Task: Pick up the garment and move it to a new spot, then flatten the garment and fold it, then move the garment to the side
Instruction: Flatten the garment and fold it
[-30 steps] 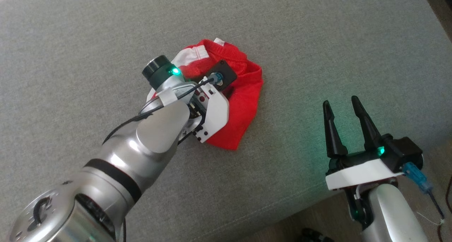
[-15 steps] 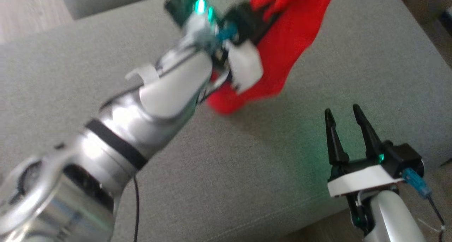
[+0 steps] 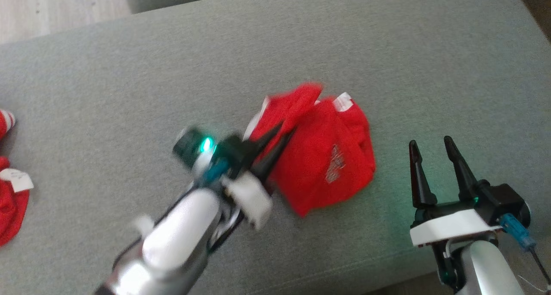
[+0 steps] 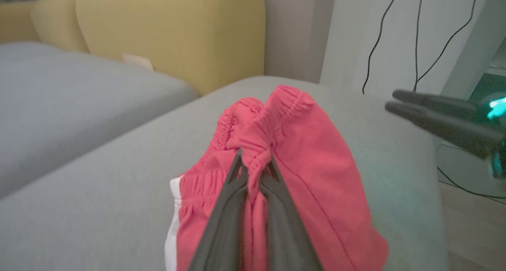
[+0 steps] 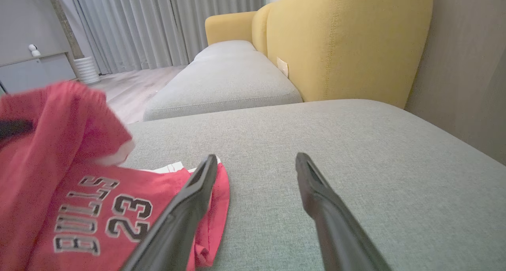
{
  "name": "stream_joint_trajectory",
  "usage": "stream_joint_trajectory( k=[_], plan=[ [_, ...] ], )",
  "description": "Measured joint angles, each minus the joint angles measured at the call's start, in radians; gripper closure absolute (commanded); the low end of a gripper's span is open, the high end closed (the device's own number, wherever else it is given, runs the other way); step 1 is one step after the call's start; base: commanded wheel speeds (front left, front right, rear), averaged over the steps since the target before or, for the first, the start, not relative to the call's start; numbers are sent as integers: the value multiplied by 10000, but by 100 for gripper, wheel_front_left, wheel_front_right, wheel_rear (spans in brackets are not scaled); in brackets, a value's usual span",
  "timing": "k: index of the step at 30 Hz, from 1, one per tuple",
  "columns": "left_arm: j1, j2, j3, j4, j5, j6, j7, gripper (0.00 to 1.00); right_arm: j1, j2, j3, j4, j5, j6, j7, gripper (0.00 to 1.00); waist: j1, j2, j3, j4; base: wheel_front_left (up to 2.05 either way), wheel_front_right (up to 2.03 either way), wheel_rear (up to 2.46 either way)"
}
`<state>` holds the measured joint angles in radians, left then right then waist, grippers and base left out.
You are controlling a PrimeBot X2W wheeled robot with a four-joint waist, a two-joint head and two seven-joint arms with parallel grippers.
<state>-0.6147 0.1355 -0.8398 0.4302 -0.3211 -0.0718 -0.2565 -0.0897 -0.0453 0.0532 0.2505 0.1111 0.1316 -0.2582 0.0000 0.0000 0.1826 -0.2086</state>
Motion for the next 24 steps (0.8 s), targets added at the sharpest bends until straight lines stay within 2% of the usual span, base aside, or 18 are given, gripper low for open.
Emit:
stream_joint_trajectory(
  k=[3, 4, 5, 6, 7, 17, 20, 24],
  plan=[
    [1327, 165, 571, -12, 203, -123, 2, 100, 0, 2, -94, -63, -117, 0, 0, 0, 0, 0, 97, 198, 0, 0, 0],
    [1604, 186, 825, -31, 205, -174, 2, 93, 1, 2, -136, -73, -167, 0, 0, 0, 0, 0, 107, 268, 0, 0, 0],
    [1842, 211, 1085, -65, 205, -173, 2, 57, 2, 2, -194, -77, -184, 0, 0, 0, 0, 0, 109, 339, 0, 0, 0],
    [2053, 207, 1373, -96, 205, -173, 2, 10, 7, 2, -253, -75, -211, 0, 0, 0, 0, 0, 102, 411, 0, 0, 0],
    [2249, 209, 1649, -96, 205, -174, 0, 0, 14, 0, -295, -75, -251, 0, 0, 0, 0, 0, 84, 481, 0, 0, 0],
    [4645, 493, 3442, -871, 303, -61, 0, 0, 569, 2, -188, 115, -263, 0, 0, 0, 0, 0, -698, 924, 0, 0, 0],
    [4132, 420, 3327, -1020, 654, 29, 148, 0, 667, 2, -75, 190, -263, 0, 0, 0, 0, 0, -943, 1000, 0, 0, 0],
    [2383, -174, 2723, -721, 871, -48, 1501, 0, 627, 2, 184, 232, -263, 0, 0, 0, 0, 0, -1009, 887, 0, 0, 0]
  ],
)
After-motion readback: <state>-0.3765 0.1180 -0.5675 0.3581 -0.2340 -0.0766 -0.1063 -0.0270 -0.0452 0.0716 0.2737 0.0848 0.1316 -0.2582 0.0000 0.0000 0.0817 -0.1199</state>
